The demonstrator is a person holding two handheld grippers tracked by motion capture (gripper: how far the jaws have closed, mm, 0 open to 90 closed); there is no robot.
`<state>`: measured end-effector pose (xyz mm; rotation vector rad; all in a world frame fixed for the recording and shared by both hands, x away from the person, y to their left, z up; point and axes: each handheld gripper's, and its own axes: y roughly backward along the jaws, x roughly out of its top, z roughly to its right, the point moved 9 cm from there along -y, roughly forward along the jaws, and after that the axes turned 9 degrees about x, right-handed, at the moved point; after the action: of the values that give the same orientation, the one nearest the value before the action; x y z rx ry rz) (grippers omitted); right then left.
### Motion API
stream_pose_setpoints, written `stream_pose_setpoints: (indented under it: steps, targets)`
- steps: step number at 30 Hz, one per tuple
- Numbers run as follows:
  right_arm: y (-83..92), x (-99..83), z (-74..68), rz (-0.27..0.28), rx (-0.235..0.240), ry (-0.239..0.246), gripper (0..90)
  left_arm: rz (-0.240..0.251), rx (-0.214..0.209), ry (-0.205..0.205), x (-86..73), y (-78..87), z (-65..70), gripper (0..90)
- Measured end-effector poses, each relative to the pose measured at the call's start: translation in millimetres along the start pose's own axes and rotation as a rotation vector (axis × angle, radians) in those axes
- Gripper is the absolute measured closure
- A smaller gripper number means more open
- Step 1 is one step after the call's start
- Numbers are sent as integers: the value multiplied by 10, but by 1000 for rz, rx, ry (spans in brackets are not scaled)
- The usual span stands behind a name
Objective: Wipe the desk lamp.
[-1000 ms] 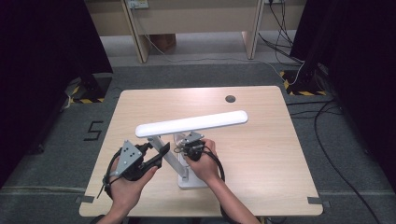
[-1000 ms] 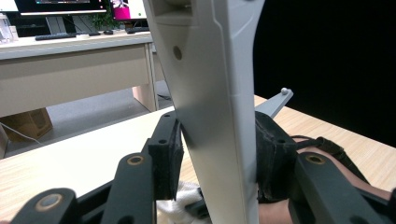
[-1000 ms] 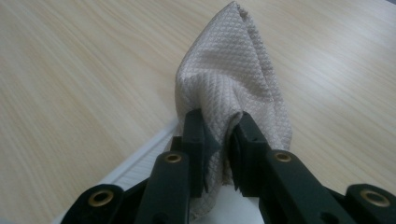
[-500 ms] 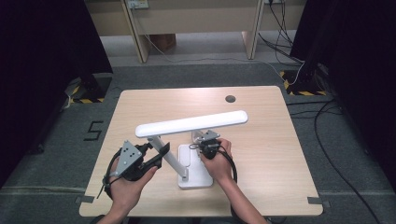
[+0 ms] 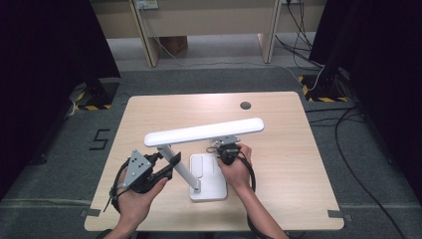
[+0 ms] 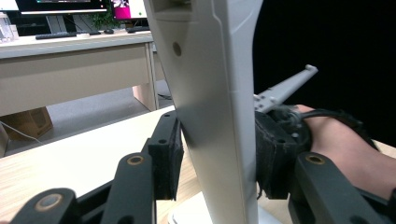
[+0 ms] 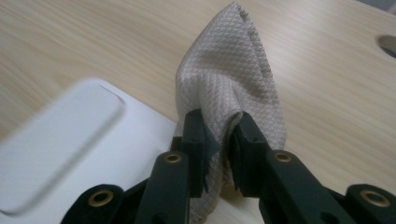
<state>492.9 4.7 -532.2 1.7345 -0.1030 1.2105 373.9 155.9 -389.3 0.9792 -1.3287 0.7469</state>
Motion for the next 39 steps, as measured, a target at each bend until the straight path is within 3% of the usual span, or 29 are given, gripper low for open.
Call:
stream_pose_setpoints:
  steps: [5, 8, 11, 19, 29, 39]
  targets:
    - [-262, 273, -415, 5, 124, 60, 772, -3, -3, -1, -8, 8, -2, 564]
    - [-420, 312, -563, -35, 154, 78, 772, -6, -6, -2, -18, 16, -4, 564]
    - [-501, 317, -598, -55, 148, 93, 772, -10, -8, -3, -35, 19, -2, 566]
    - [-467, 252, -456, -73, 111, 66, 772, -14, -4, -5, -42, 21, 6, 566]
    - [-327, 53, -93, -82, 46, 22, 772, -14, -1, -6, -51, 17, 11, 565]
    - [-201, -90, 128, -98, 10, -12, 772, -17, -1, -7, -55, 22, 9, 563]
